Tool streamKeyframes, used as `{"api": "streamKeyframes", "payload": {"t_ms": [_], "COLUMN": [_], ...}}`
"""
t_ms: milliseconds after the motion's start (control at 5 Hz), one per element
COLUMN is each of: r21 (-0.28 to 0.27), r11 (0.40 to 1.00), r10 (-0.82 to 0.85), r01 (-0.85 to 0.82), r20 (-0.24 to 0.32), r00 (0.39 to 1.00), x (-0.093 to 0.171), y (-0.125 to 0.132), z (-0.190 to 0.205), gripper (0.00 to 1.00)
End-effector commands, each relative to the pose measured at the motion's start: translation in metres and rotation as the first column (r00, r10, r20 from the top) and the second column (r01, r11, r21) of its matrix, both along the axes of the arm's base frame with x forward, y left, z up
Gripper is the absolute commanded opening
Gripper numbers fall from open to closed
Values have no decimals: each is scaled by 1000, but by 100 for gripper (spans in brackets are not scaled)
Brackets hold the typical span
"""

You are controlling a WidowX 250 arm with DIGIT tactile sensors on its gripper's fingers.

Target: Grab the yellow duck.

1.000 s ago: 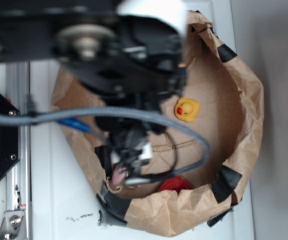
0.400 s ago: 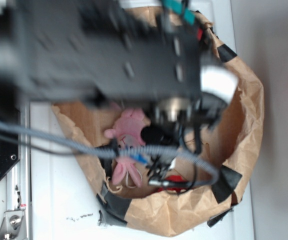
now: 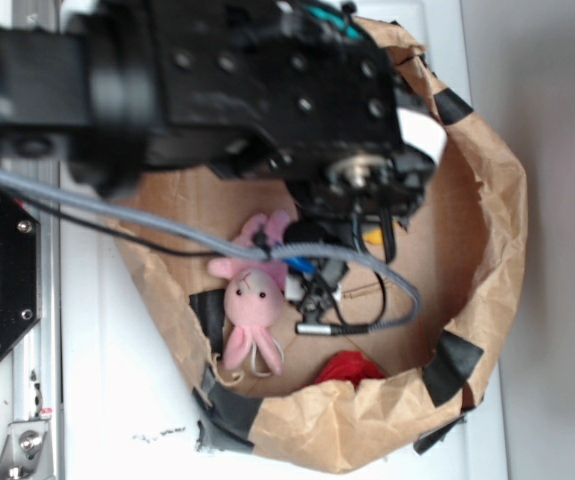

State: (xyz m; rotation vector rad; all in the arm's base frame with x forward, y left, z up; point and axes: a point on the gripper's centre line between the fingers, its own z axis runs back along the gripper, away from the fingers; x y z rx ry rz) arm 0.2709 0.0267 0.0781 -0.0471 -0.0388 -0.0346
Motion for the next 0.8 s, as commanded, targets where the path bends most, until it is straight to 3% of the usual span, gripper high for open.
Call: {"api": "streamKeyframes", "payload": {"t_ms": [0, 200, 400, 600], "r21": [-40, -28, -22, -33], "r11": [993, 986, 978, 977], "r10": [118, 167, 210, 214], "r01": [-114, -164, -209, -212], "r20": [113, 116, 132, 112], "r00": [987, 979, 969, 970], "x": [32, 35, 43, 52], "y": [-3, 16, 17, 18], "z": [5, -3, -20, -36], "gripper": [100, 100, 100, 100]}}
